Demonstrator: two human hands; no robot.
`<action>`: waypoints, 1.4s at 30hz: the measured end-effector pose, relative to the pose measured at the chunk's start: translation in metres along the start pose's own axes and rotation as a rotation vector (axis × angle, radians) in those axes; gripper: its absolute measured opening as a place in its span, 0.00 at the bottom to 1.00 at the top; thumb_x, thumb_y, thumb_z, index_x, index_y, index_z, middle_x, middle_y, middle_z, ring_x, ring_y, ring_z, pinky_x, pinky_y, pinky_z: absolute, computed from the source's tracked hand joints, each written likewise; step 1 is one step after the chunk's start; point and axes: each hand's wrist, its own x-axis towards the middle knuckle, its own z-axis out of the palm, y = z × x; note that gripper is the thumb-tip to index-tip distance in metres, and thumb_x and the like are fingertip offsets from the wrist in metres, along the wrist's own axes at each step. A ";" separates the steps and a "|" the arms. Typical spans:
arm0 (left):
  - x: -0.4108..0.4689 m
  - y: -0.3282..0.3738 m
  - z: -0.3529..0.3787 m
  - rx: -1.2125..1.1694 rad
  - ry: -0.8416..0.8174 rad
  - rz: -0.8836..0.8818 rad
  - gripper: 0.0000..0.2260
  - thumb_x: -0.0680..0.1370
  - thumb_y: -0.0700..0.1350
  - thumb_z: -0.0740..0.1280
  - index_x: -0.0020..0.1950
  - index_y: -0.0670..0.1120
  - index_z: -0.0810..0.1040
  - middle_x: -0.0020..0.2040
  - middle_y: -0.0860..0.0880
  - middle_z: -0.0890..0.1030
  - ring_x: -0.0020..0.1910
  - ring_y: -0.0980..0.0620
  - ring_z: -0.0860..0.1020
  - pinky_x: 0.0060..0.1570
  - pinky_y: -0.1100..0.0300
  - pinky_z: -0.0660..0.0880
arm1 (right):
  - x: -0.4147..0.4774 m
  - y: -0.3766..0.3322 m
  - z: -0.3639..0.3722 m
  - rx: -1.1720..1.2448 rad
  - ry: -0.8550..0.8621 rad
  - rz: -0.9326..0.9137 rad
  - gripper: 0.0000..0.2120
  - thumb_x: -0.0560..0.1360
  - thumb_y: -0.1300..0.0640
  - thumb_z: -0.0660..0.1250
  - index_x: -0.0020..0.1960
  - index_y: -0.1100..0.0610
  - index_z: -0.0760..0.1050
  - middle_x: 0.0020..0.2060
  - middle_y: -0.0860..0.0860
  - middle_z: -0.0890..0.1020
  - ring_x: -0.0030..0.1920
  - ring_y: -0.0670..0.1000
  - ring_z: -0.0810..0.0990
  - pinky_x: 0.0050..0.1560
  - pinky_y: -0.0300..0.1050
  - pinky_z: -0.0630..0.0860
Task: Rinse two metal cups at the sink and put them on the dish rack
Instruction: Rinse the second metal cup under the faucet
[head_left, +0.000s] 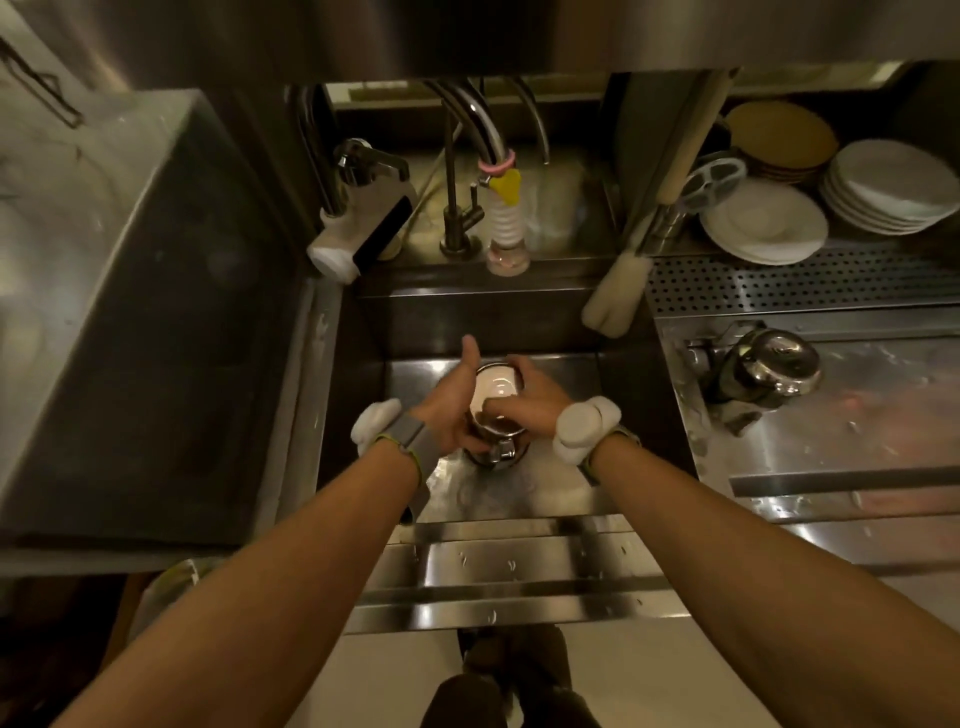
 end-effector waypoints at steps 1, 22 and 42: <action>-0.008 0.006 0.003 0.015 -0.006 0.002 0.36 0.72 0.74 0.47 0.54 0.47 0.77 0.53 0.39 0.81 0.54 0.38 0.79 0.61 0.38 0.71 | -0.004 -0.005 -0.004 -0.070 -0.012 -0.021 0.41 0.68 0.61 0.74 0.75 0.55 0.57 0.60 0.53 0.75 0.58 0.53 0.76 0.51 0.41 0.73; -0.128 0.077 0.174 0.999 0.361 0.669 0.15 0.78 0.44 0.61 0.58 0.37 0.80 0.57 0.38 0.80 0.59 0.39 0.77 0.57 0.52 0.73 | -0.143 -0.035 -0.241 -0.555 0.325 -0.307 0.44 0.63 0.45 0.76 0.73 0.55 0.62 0.62 0.55 0.74 0.60 0.58 0.75 0.55 0.48 0.76; -0.035 0.041 0.318 1.681 0.219 0.487 0.39 0.65 0.51 0.75 0.72 0.56 0.62 0.68 0.41 0.64 0.63 0.35 0.70 0.61 0.48 0.72 | -0.125 0.113 -0.349 -0.613 0.224 -0.103 0.40 0.65 0.47 0.75 0.72 0.49 0.61 0.62 0.59 0.70 0.58 0.61 0.74 0.57 0.50 0.75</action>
